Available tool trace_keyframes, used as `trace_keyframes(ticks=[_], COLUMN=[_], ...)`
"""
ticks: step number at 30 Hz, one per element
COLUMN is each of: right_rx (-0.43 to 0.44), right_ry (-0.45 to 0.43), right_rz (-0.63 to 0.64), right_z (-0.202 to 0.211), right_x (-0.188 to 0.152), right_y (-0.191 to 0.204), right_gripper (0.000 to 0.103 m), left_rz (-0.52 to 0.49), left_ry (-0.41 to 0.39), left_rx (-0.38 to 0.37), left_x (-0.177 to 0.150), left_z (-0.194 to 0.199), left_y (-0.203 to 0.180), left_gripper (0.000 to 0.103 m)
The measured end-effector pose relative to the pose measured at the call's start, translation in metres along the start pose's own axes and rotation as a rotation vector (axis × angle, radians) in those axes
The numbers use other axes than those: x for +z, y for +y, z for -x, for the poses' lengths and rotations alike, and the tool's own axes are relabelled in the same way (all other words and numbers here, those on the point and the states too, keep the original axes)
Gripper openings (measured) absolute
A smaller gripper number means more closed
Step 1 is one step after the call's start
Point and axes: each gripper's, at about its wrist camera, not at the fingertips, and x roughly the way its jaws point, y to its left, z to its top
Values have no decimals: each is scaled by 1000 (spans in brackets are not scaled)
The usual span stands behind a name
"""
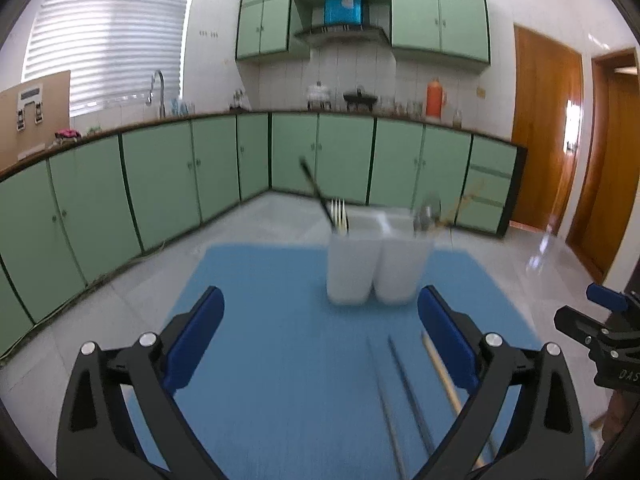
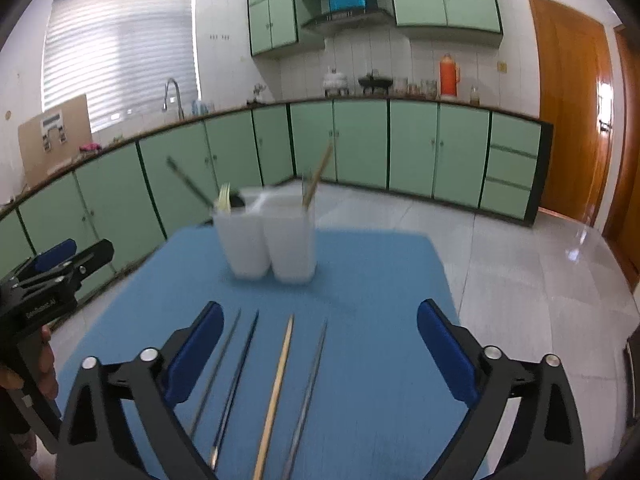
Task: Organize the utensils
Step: 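Open both tools and move them back over the remaining chopsticks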
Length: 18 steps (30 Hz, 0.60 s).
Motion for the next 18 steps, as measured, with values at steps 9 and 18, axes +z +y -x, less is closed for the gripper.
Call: trace_keyframes(ticks=[9,18], right_rx=[7,5], right_ry=[191,285], right_rz=[-34,-67], right_z=[-3,7], right_x=[-77,-117], right_y=[8,9], right_gripper=[96,64], left_rz=[1,4], left_ry=[186,268], left_rx=[-9,-34], left_x=[-69,-105], left_z=[5,12], left_y=[7,-6], left_gripper=[95,95])
